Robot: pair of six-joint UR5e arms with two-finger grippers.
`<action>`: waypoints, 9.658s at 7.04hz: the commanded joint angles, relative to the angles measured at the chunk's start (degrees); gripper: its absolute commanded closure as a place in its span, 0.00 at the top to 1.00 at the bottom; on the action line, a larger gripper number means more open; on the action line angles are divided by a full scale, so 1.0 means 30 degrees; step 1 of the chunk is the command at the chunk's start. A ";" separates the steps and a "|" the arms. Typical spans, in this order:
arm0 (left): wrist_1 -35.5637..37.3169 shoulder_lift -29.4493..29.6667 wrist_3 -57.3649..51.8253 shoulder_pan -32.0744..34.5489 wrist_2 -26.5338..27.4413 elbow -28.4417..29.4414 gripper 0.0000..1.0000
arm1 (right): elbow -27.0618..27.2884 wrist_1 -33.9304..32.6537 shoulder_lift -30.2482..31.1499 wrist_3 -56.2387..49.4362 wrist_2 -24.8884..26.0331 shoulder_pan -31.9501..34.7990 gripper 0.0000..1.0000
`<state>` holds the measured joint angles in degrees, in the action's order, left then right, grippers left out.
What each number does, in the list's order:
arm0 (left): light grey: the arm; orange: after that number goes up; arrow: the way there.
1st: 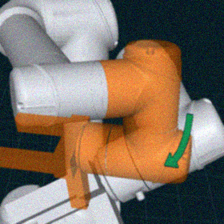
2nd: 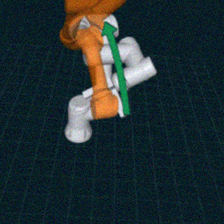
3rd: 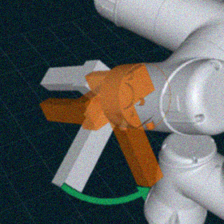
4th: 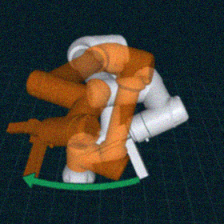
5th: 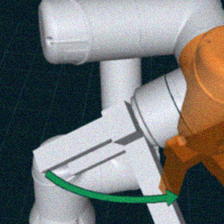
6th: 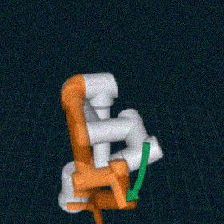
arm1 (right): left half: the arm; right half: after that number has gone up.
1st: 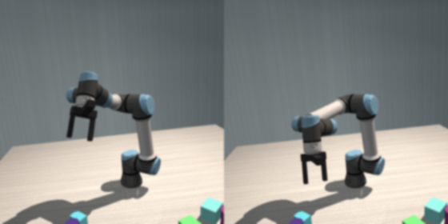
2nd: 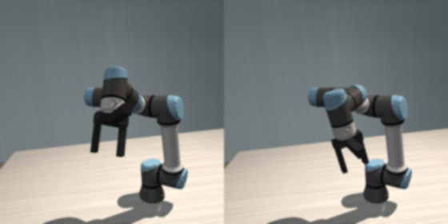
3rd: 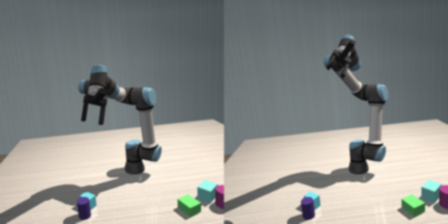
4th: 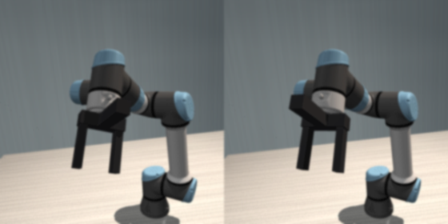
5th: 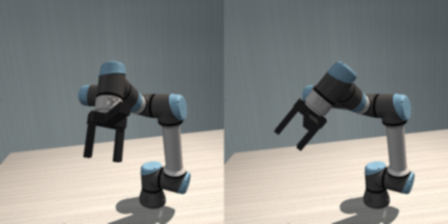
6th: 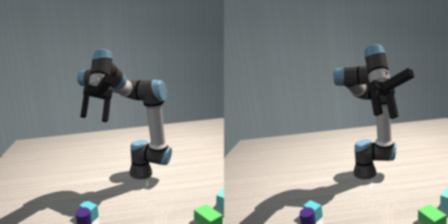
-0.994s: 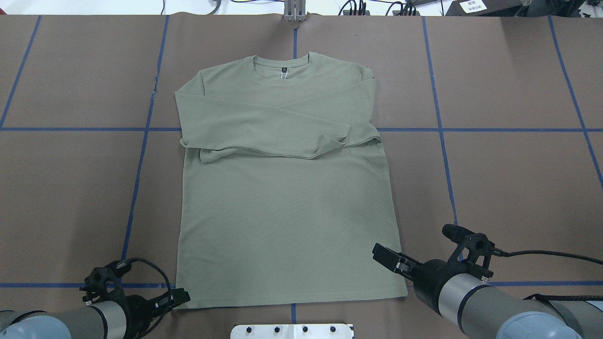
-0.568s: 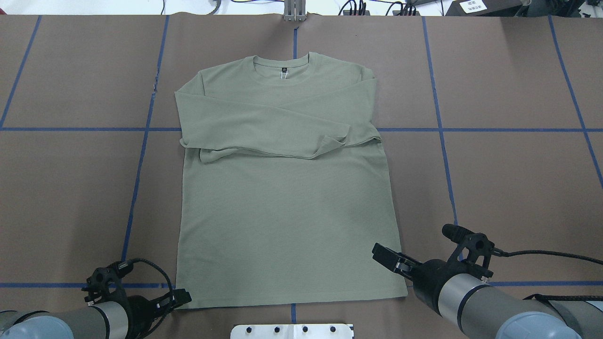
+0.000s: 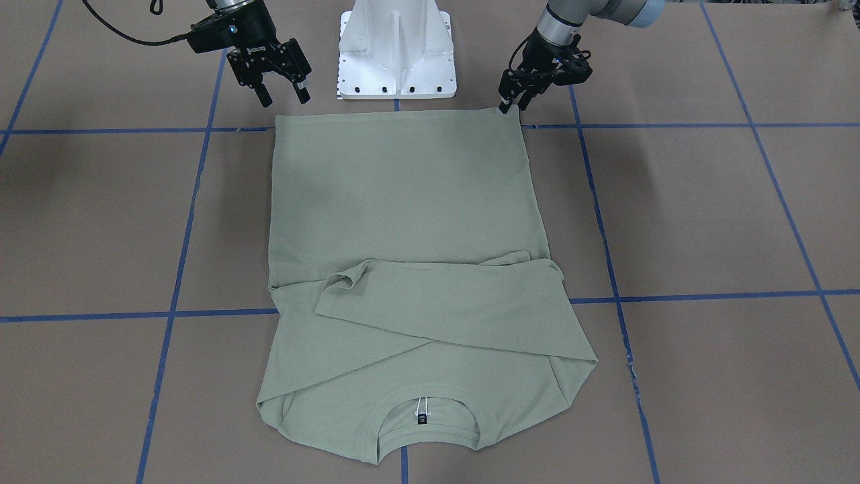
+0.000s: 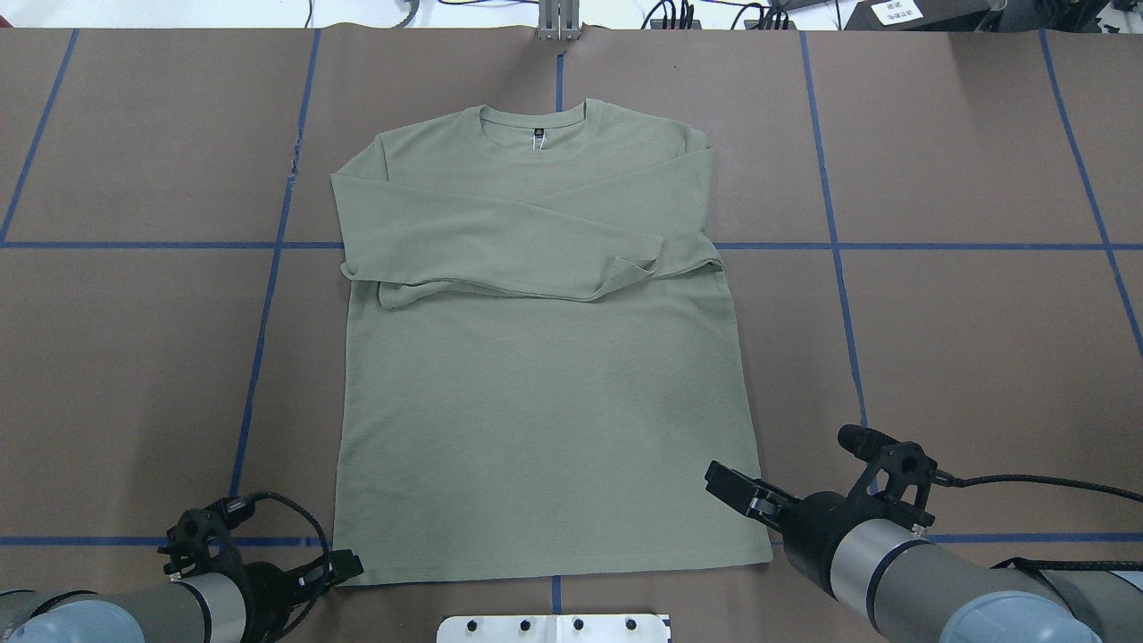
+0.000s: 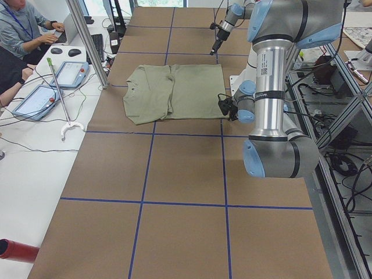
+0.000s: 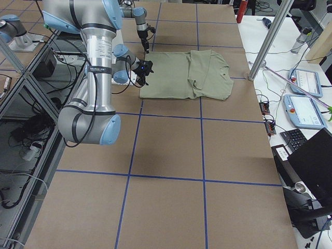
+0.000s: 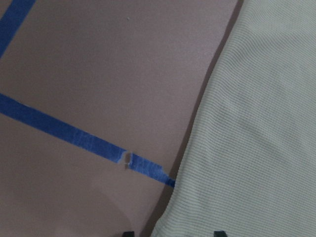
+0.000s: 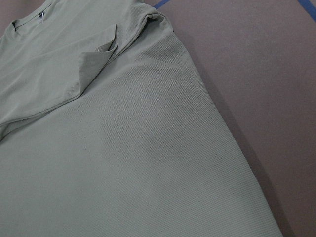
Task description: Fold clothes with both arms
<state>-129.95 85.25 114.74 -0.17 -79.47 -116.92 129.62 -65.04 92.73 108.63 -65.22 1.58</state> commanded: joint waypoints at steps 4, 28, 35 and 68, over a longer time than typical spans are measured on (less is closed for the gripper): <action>-0.0013 0.0264 0.0045 0.0027 0.0007 0.0183 0.00 | -0.0051 0.0000 0.0000 0.0000 0.0000 -0.0030 0.99; -0.0071 0.0234 0.0045 0.0262 -0.0051 -0.2337 0.00 | -0.3303 -0.2666 -0.0528 0.5859 0.3604 -0.3487 0.00; 1.0617 0.1137 -0.2895 0.4816 -0.8017 -1.3268 0.00 | 0.8536 -1.6067 -0.4694 0.0607 -0.5074 0.2378 0.00; -0.1302 0.2315 -0.6873 0.6648 -0.3245 0.2935 0.49 | -1.5930 -0.3516 -1.4883 -1.1162 -0.9433 1.2802 1.00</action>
<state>-133.79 92.12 93.30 19.78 -89.29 -108.67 81.84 -75.65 48.00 75.13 -93.53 40.02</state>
